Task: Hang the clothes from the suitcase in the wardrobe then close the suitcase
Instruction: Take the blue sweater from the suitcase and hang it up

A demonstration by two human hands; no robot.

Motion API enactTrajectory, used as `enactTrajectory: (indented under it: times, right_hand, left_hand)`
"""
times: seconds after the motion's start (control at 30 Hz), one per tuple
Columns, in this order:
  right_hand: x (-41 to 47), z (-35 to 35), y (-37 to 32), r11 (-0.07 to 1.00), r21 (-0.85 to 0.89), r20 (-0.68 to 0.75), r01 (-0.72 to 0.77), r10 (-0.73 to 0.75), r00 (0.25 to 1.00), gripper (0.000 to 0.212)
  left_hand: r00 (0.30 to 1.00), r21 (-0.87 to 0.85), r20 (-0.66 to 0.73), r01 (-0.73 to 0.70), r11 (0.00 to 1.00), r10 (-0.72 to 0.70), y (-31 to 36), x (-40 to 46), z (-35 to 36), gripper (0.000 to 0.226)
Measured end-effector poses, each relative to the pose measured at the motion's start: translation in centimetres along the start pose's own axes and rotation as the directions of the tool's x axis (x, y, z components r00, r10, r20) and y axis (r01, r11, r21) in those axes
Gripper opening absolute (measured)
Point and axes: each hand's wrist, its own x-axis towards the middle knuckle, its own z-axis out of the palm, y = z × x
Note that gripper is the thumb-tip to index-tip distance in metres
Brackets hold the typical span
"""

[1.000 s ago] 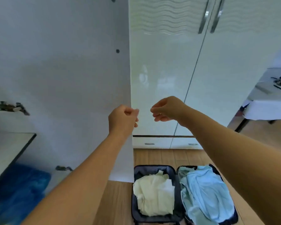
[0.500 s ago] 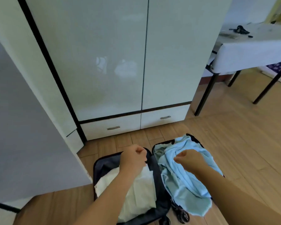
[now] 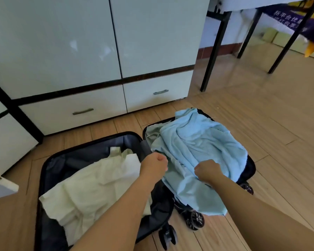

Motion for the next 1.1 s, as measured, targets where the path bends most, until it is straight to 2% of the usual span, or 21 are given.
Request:
enactTrajectory:
  times: [0.07, 0.17, 0.3, 0.37, 0.43, 0.53, 0.6, 0.7, 0.8, 0.87, 0.93, 1.03, 1.1]
  right_hand:
    - [1.0, 1.3, 0.4, 0.993, -0.113, 0.088, 0.038, -0.029, 0.996, 0.034]
    - [2.0, 2.6, 1.0, 0.996, -0.059, 0.113, 0.065, -0.058, 0.992, 0.041]
    - [3.0, 3.1, 1.8, 0.995, -0.100, 0.028, 0.006, -0.003, 1.000, 0.045]
    - [3.4, 3.1, 1.9, 0.998, -0.057, -0.065, -0.042, 0.038, 0.997, 0.041]
    - [4.0, 2.9, 2.1, 0.994, 0.065, -0.162, -0.084, 0.093, 0.982, 0.035]
    - [3.9, 2.2, 2.4, 0.975, 0.202, -0.217, -0.089, 0.134, 0.967, 0.022]
    - [3.6, 1.9, 2.8, 0.956, 0.291, -0.229, -0.042, 0.112, 0.967, 0.028]
    - [2.6, 1.1, 3.1, 0.835, 0.549, -0.222, -0.015, 0.164, 0.961, 0.031]
    - [1.9, -0.9, 2.5, 0.642, 0.764, -0.235, 0.063, 0.186, 0.954, 0.012]
    - [0.4, -2.6, 0.8, 0.578, 0.798, -0.275, 0.170, 0.099, 0.956, 0.020]
    - [-2.0, -4.1, -1.8, 0.535, 0.798, -0.301, 0.277, -0.045, 0.953, 0.016]
    - [-5.9, -4.6, -5.6, 0.502, 0.774, -0.226, 0.386, -0.350, 0.909, 0.013]
    - [-7.4, -4.2, -6.7, 0.498, 0.792, -0.074, 0.354, -0.497, 0.865, 0.019]
  left_hand:
    - [0.999, -0.022, 0.032, 0.028, 0.999, -0.027, -1.1, 1.2, 1.7, 0.021]
    - [0.997, -0.063, 0.060, 0.059, 0.996, -0.055, -1.6, 2.8, 3.7, 0.008]
    - [0.996, -0.013, 0.073, 0.051, 0.999, -0.050, -1.2, 3.4, 4.7, 0.015]
    - [0.997, 0.019, 0.070, 0.043, 0.999, -0.044, -1.3, 3.7, 4.8, 0.014]
    - [0.997, 0.031, 0.067, 0.047, 0.998, -0.049, -1.3, 3.9, 4.8, 0.009]
    - [0.997, 0.062, 0.069, 0.029, 0.998, -0.033, -1.2, 3.9, 4.8, 0.029]
    - [0.998, 0.054, 0.059, 0.024, 0.998, -0.027, -1.1, 3.7, 4.8, 0.032]
    - [1.000, 0.021, 0.017, 0.020, 1.000, -0.020, -1.2, 3.5, 4.8, 0.022]
    - [1.000, -0.095, 0.011, 0.005, 0.995, -0.004, -0.5, 3.4, 4.5, 0.023]
    - [0.998, -0.260, 0.051, 0.037, 0.965, -0.025, 0.5, 2.9, 4.0, 0.034]
    - [0.990, -0.425, 0.127, 0.112, 0.898, -0.063, 1.6, 2.4, 3.3, 0.044]
    - [0.968, -0.477, 0.183, 0.238, 0.846, -0.169, 3.1, 1.4, 1.1, 0.060]
    - [0.976, -0.456, 0.127, 0.218, 0.863, -0.179, 3.0, 0.5, -1.2, 0.037]
